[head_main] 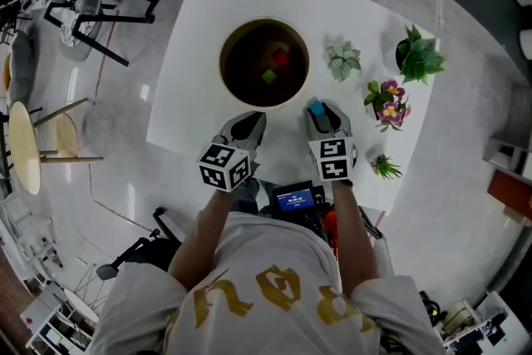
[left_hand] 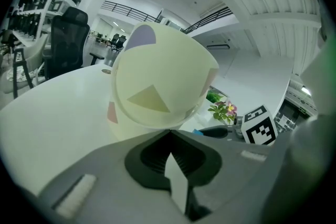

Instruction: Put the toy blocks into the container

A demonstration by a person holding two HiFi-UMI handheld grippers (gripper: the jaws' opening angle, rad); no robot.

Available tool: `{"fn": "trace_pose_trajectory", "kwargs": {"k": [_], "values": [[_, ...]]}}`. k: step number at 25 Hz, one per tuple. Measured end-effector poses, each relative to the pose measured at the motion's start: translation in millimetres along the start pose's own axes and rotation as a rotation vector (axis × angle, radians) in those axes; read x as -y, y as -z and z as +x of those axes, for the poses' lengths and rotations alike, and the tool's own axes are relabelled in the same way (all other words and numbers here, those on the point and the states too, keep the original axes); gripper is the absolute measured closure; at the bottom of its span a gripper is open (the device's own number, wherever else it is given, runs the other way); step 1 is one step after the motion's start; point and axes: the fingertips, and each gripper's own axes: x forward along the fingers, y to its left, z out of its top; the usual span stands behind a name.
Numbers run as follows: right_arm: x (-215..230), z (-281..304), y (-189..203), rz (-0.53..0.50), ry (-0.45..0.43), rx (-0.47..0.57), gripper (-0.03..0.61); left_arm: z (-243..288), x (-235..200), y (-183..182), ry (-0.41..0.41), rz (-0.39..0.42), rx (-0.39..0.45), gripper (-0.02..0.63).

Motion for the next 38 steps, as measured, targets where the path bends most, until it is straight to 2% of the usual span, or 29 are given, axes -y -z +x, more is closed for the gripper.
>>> {"fn": "trace_pose_trajectory", "kwargs": {"k": [2, 7, 15, 22, 28, 32, 36, 38], "values": [[1.3, -2.0, 1.8, 0.041, -0.007, 0.010, 0.402, -0.1, 0.0, 0.7, 0.000, 0.001, -0.003, 0.613], [4.1, -14.8, -5.0, 0.291, -0.067, 0.093, 0.402, -3.6, 2.9, 3.4, -0.014, 0.014, -0.015, 0.613], [1.4, -40.7, -38.8, 0.399, -0.101, 0.216, 0.400, -27.2, 1.4, -11.8, -0.040, 0.021, 0.029, 0.613], [5.1, -64.7, -60.7, 0.398, -0.069, 0.274, 0.400, -57.7, -4.8, -42.5, -0.092, 0.036, 0.092, 0.613], [13.7, -86.1, -79.0, 0.417, -0.039, 0.348, 0.402, -74.3, -15.1, -77.6, -0.108, 0.007, 0.200, 0.613], [16.5, -100.8, -96.5, 0.408, 0.001, 0.411, 0.402, -85.2, -22.7, -98.1, -0.156, 0.050, 0.248, 0.613], [18.9, -115.4, -112.7, 0.382, 0.075, 0.472, 0.402, -92.1, -24.6, -120.3, -0.118, 0.034, 0.301, 0.613], [17.2, -121.2, -121.1, 0.378, 0.090, 0.492, 0.402, -96.2, -22.5, -138.3, -0.075, 0.025, 0.359, 0.613]]}}
